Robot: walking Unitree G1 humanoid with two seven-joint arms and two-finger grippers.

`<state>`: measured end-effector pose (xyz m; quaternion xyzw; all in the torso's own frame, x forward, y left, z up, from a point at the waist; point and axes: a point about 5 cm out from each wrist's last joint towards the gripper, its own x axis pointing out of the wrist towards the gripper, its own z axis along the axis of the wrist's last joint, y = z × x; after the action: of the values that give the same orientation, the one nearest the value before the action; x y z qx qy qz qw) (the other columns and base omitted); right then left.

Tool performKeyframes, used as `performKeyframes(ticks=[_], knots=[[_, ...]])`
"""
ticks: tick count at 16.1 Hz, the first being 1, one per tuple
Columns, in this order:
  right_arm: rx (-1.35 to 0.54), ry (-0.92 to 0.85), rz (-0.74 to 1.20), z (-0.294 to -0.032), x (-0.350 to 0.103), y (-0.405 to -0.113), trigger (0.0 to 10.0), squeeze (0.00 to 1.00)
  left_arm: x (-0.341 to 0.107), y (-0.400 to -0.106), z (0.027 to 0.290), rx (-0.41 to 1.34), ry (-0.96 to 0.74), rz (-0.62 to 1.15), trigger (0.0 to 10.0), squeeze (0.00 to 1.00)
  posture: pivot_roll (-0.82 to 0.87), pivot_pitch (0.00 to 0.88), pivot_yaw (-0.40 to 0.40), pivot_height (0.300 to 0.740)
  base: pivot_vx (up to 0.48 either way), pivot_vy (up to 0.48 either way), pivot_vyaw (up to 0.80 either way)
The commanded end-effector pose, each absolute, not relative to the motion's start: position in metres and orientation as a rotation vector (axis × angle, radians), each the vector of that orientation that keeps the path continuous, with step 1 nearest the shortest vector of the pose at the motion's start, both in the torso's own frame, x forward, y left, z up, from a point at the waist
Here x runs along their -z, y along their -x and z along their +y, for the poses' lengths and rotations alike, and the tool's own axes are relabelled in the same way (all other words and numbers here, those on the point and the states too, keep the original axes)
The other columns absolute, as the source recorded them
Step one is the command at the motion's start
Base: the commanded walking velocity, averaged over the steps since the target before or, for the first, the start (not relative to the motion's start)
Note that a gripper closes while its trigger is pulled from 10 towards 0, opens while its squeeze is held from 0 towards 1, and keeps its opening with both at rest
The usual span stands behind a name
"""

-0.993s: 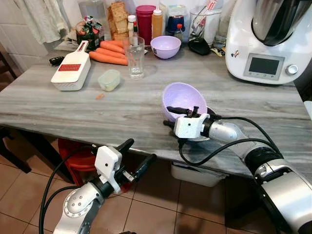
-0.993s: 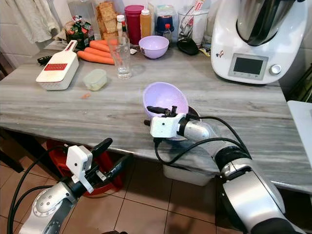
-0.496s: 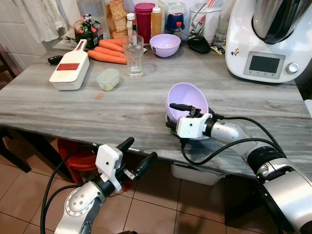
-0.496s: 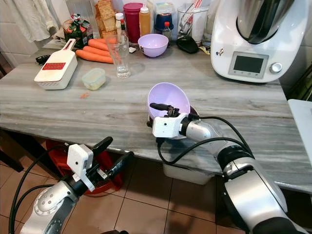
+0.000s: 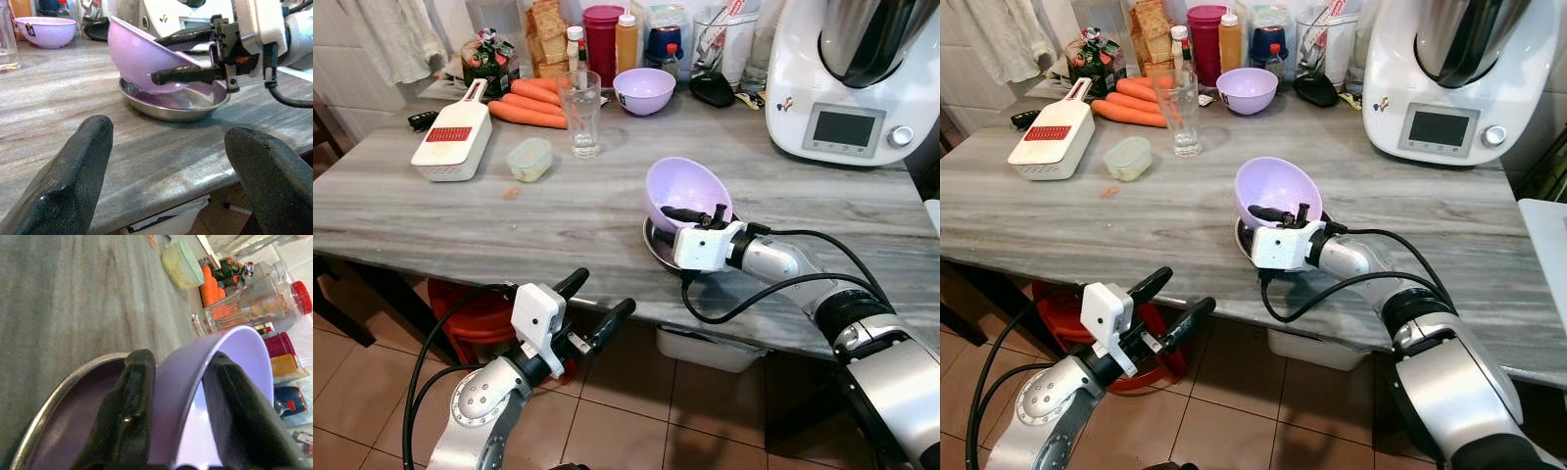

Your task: Setting the table

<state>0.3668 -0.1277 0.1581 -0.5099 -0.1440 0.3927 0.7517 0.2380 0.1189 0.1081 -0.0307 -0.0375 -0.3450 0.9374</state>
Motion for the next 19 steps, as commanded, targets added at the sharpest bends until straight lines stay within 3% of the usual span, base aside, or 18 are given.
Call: performKeyframes(ticks=[1, 12, 19], knots=[[-0.850, 1.102, -0.350, -0.128, -0.163, -0.366, 0.0, 0.00, -0.107, -0.239, 0.119, 0.701, 0.056, -0.067, 10.0, 0.00, 0.00, 0.075, 0.046, 0.740, 0.000, 0.000, 0.00], [-0.844, 1.052, -0.420, -0.132, -0.167, -0.360, 0.0, 0.00, -0.113, -0.251, 0.111, 0.701, 0.076, -0.107, 10.0, 0.00, -0.02, 0.042, 0.040, 0.740, 0.000, 0.000, 0.00], [-0.952, 1.026, -0.438, -0.095, -0.188, -0.370, 0.0, 0.00, -0.114, -0.231, 0.124, 0.678, 0.061, -0.094, 10.0, 0.00, 0.07, 0.108, 0.008, 0.740, 0.000, 0.000, 0.00]])
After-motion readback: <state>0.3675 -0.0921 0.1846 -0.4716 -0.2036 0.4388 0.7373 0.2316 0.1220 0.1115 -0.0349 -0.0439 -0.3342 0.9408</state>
